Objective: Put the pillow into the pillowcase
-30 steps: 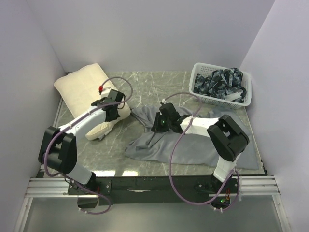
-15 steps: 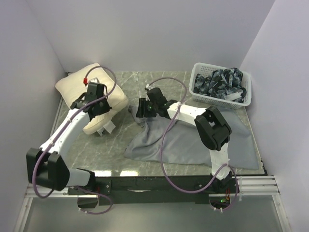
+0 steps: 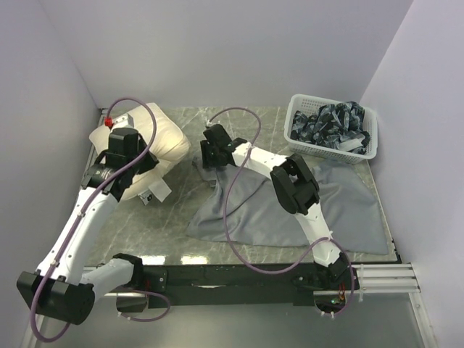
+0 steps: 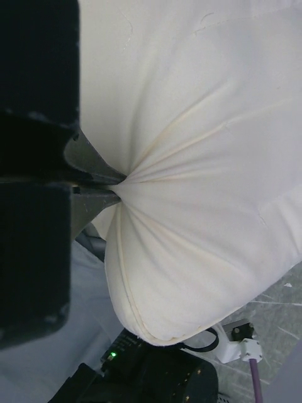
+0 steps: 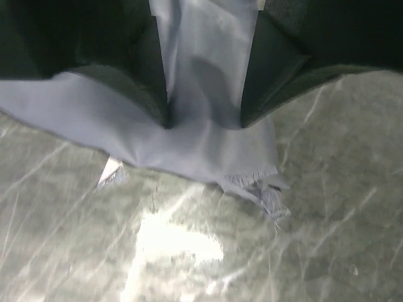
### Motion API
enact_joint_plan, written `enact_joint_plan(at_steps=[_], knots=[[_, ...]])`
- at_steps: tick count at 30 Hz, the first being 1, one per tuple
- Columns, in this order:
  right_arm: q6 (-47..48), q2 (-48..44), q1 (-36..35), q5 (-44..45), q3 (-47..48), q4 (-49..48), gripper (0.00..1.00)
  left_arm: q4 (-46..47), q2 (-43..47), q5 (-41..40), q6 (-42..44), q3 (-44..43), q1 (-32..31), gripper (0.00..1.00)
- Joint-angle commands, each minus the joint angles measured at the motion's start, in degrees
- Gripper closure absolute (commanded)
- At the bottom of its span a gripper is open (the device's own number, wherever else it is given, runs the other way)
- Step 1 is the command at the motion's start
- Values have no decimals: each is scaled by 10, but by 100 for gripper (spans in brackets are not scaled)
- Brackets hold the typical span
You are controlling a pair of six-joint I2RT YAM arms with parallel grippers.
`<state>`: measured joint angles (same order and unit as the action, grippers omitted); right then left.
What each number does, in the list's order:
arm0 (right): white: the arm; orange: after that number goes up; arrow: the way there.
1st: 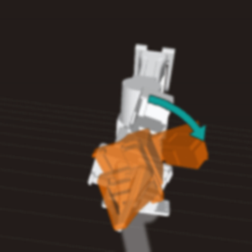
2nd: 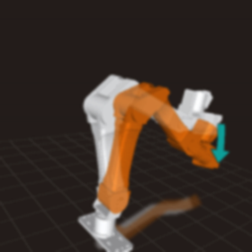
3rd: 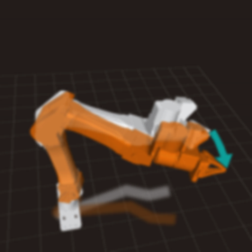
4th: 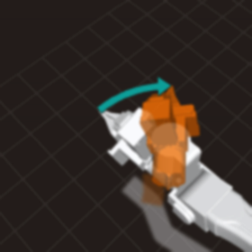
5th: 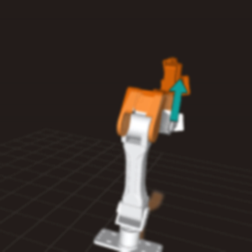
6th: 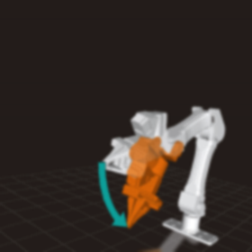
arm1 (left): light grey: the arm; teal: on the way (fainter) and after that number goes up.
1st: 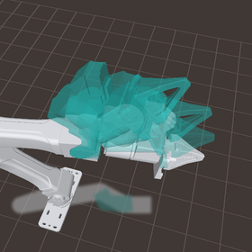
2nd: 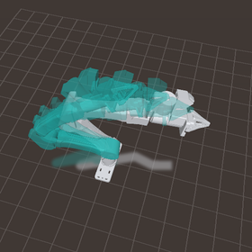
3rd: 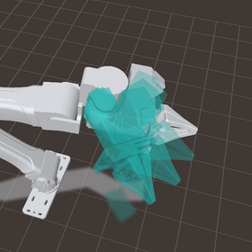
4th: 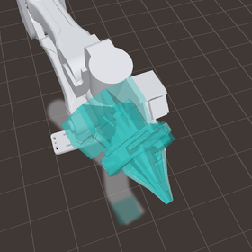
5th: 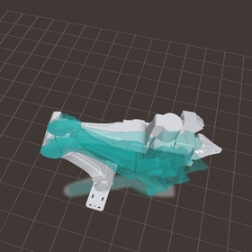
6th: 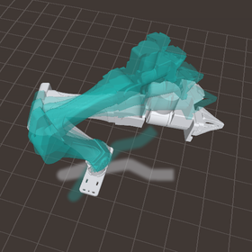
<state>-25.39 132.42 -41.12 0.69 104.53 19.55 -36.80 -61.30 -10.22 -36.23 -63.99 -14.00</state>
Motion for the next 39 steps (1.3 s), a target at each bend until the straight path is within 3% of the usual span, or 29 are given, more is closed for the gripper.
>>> enact_joint_plan(at_steps=[1, 2, 8, 13, 16, 17, 22, 24, 31, 39], knots=[[16, 28, -3, 34, 59, 45, 58, 23, 41, 18, -3, -15, 1, 99], [16, 35, -2, 48, 84, 60, 71, 22, 44, 20, -3, -16, 1, 99], [-43, 31, 60, 5, 104, 24, 98, 22, 71, 35, -9, 12, 1, 99], [-97, 13, 109, -73, 104, -36, 100, 17, 81, 42, -9, 25, 1, 99], [-92, 6, 109, -105, 125, -44, 75, 16, 84, 43, -7, 31, 1, 99], [-92, 5, 106, -106, 130, -30, 61, 17, 84, 43, -7, 34, 1, 99], [-82, -86, 82, -67, 44, -22, 37, 28, 85, 39, -11, 38, 2, 99], [-84, -131, 59, -28, 8, -13, 37, 33, 84, 41, -16, 33, 2, 99], [-108, -190, -26, 58, -128, -22, 57, 35, 91, 5, -33, -11, 13, 99], [-126, -109, -74, 92, -89, -5, 53, 58, 83, 15, -72, -32, 17, 99]])
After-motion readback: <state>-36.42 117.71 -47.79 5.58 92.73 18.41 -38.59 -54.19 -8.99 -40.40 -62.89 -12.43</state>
